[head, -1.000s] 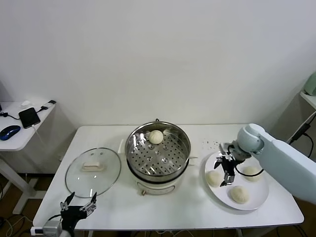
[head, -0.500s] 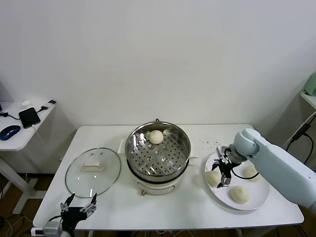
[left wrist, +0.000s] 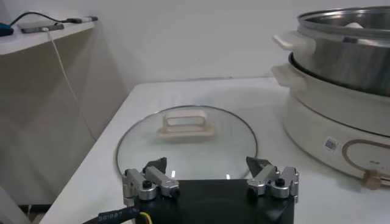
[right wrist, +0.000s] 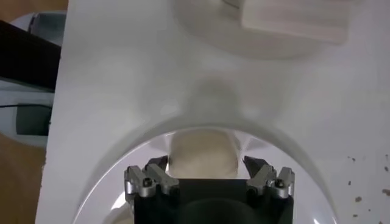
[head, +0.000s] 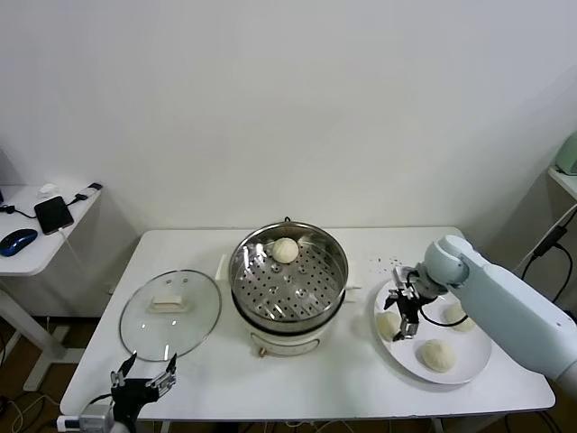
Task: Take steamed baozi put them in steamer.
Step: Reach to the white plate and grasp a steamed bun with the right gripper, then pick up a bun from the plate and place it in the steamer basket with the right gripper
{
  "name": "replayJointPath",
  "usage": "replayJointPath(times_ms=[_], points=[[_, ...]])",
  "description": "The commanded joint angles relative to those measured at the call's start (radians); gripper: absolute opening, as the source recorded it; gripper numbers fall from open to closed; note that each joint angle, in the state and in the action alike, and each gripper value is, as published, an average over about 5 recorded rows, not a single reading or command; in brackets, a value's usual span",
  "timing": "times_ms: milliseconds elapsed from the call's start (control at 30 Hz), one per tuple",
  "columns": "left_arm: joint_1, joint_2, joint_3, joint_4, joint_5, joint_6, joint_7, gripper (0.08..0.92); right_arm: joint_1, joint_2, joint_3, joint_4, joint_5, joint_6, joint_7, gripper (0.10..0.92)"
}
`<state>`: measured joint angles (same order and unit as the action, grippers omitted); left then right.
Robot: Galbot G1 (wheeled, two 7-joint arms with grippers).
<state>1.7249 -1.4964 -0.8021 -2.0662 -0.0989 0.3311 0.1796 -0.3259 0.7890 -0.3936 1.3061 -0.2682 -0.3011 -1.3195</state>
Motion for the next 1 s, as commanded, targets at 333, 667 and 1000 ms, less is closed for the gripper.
replayJointPath(times_ms=[333, 667, 1000], points=[[-0.010, -0.003, 0.003, -0.001, 0.003, 0.004, 0.001, 0.823, 0.019, -0.032, 0.008, 0.017, 0.026, -0.011, 0.000, 0.536], [-0.048, -0.020, 0.006, -0.003, 0.054, 0.001, 0.006, 0.823, 0.556, -0.201, -0.388, 0.112, 0.339, -0.082, -0.034, 0.522], [-0.051, -0.003, -0.014, -0.027, 0.022, -0.002, 0.016, 0.823, 1.210, 0.045, -0.953, 0.021, 0.721, -0.164, -0.060, 0.526]])
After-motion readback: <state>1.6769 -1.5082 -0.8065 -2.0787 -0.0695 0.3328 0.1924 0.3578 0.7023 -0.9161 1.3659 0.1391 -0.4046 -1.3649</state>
